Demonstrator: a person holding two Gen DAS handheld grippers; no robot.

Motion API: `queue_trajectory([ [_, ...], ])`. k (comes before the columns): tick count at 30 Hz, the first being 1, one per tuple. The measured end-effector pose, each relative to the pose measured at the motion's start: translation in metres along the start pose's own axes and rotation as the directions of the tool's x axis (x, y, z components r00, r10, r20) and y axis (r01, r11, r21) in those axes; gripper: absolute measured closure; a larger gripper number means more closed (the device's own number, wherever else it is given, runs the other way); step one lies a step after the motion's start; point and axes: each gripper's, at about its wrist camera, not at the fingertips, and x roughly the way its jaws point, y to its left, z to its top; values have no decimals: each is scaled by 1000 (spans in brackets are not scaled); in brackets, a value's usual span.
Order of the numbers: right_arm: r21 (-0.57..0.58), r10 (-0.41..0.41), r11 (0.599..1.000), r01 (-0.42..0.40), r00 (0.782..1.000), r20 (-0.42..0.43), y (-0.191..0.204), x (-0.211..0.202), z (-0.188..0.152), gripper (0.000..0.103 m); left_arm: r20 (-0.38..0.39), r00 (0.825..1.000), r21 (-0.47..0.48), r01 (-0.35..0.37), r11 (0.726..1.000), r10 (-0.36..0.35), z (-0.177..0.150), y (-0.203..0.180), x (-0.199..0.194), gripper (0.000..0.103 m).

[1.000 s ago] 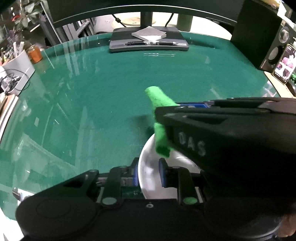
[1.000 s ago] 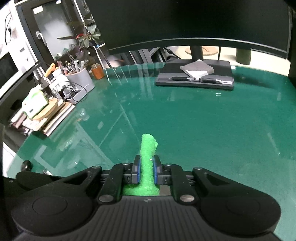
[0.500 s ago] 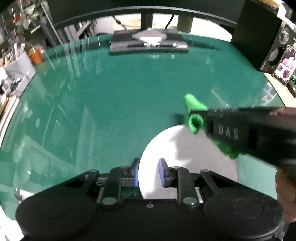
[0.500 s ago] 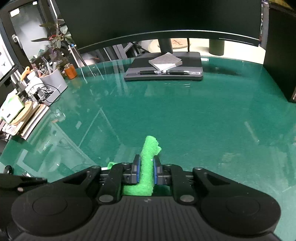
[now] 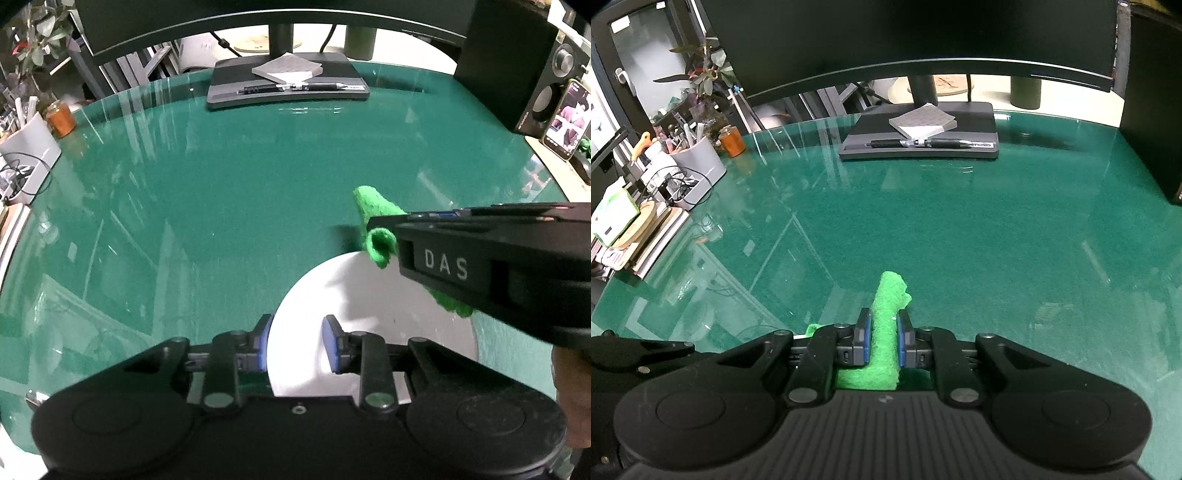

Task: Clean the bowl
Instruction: 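Sweep the green cloth over the bowl rim beside the left gripper, then wipe the green cloth along the bowl interior with the right gripper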

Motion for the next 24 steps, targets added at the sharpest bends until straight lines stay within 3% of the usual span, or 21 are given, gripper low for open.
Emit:
queue_trajectory([
  [16, -6, -3, 1000, 3, 1000, -2, 4, 0, 2, 90, -2, 1000, 0, -6, 1000, 6, 0, -1, 0, 74],
  [24, -60, 70, 996, -70, 998, 3, 23, 0, 4, 90, -2, 1000, -5, -15, 1000, 15, -3, -2, -1, 74],
])
